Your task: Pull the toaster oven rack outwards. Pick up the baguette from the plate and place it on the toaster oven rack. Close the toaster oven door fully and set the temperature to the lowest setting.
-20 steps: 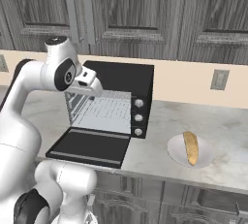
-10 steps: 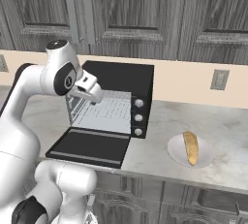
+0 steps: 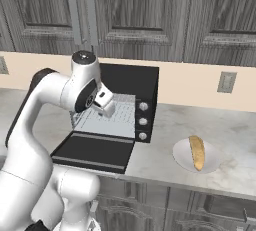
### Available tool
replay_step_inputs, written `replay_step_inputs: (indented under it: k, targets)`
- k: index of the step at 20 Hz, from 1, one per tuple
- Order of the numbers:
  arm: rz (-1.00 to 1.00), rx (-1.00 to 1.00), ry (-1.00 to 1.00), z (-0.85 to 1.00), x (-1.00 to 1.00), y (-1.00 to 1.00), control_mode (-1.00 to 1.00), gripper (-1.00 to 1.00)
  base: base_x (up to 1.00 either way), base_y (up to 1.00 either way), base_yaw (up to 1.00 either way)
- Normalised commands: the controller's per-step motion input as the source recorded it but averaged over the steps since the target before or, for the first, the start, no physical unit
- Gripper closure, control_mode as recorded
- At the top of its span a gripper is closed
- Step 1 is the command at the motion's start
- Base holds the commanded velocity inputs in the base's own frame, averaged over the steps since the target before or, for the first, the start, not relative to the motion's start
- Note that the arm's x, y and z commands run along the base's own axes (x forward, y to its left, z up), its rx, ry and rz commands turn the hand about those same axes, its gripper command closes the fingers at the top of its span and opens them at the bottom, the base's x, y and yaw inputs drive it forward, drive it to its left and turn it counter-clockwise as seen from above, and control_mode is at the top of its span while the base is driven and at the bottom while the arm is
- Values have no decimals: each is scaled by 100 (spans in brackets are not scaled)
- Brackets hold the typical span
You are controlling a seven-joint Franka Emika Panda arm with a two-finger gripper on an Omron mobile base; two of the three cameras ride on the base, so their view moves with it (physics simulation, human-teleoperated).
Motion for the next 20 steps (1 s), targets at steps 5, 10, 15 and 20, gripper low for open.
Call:
replay_step_inputs:
  k: [5,10,15,20]
  targets:
    - [7,5,-1,-64,43,16,-100,-100,0,0,0]
    - [4,0,-4,-70,75,18,-100,-100,0,0,0]
    - [1,0,-9,-48,46,0,-100,-100,0,0,0]
    - [-5,2,-1,-18,39,-2,-100,-100,0,0,0]
